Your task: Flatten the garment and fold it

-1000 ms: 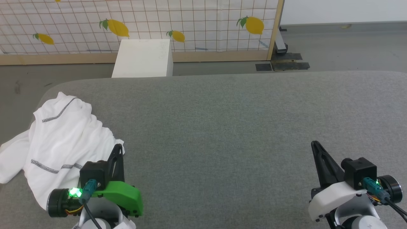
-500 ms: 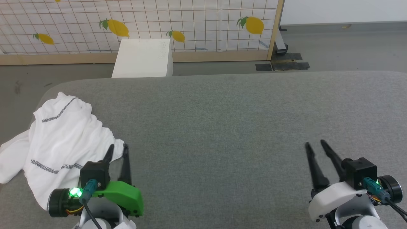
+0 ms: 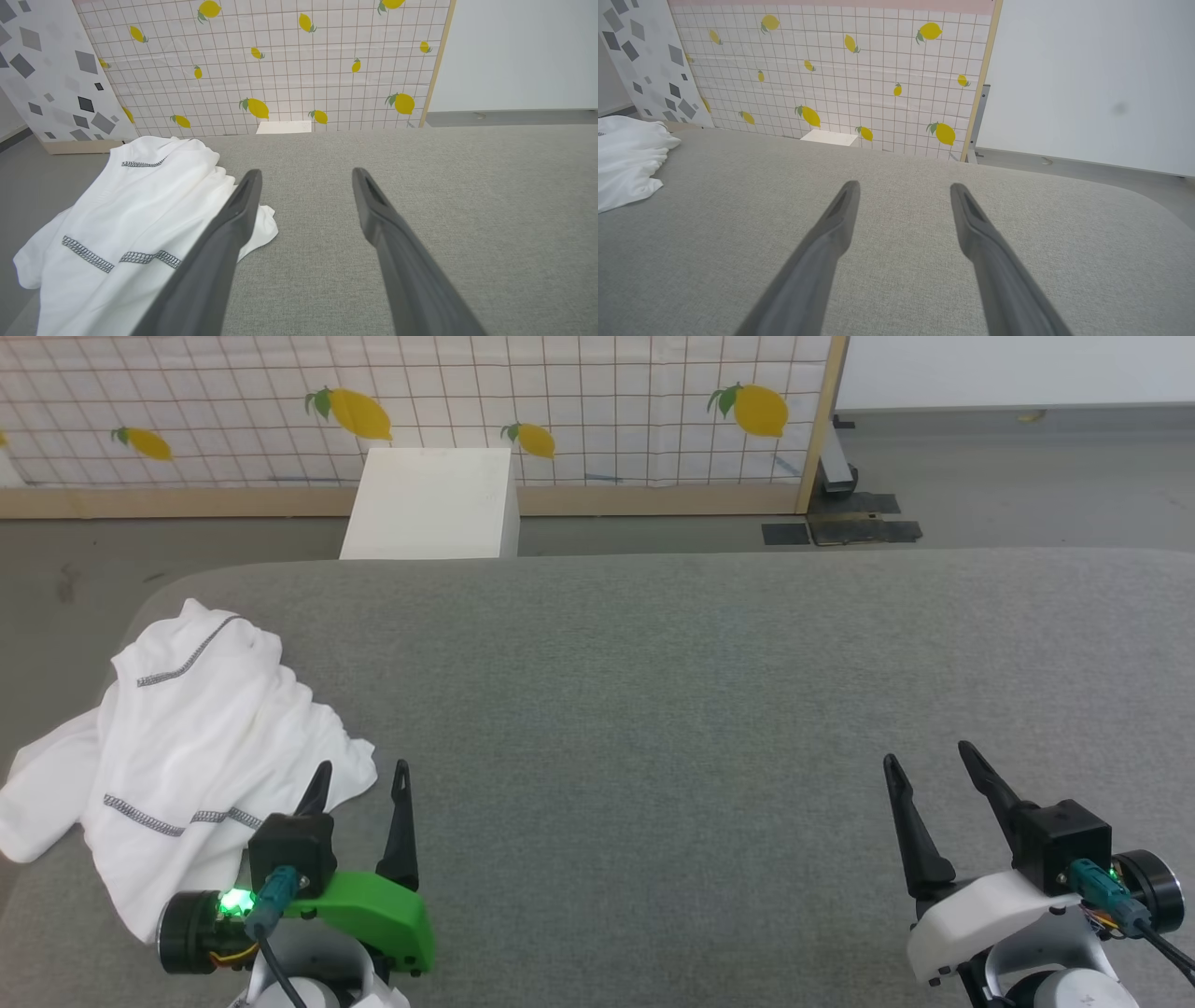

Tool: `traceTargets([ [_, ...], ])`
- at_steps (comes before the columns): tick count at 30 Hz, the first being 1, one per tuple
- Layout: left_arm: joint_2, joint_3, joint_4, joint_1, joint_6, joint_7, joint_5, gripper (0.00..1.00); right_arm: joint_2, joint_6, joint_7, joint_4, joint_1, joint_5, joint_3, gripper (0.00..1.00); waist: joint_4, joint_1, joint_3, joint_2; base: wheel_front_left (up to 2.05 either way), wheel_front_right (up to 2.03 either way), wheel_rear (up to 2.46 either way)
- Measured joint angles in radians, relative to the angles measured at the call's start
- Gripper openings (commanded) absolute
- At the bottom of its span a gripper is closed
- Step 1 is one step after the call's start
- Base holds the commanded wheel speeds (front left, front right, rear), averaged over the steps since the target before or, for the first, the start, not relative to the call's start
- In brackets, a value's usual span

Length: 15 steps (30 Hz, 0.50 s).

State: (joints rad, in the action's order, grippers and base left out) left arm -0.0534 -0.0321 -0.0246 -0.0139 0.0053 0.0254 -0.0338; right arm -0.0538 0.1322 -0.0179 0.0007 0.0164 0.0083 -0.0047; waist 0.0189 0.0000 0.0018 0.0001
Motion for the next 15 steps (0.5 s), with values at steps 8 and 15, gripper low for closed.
traceTargets([
  [8,-0.001,-0.011,-0.010,-0.003,0.012,0.013,-0.010,1.00,0.000,0.000,-0.009,0.001,0.000,0.000,-0.001,1.00,0.038,0.0000,0.001,0.0000,0.00,0.00,0.00],
  [15,-0.003,-0.014,-0.015,-0.004,0.027,0.030,-0.019,1.00,0.000,0.000,-0.018,0.004,0.000,0.001,0.002,1.00,0.087,0.0001,0.002,0.0000,0.00,0.00,0.00],
])
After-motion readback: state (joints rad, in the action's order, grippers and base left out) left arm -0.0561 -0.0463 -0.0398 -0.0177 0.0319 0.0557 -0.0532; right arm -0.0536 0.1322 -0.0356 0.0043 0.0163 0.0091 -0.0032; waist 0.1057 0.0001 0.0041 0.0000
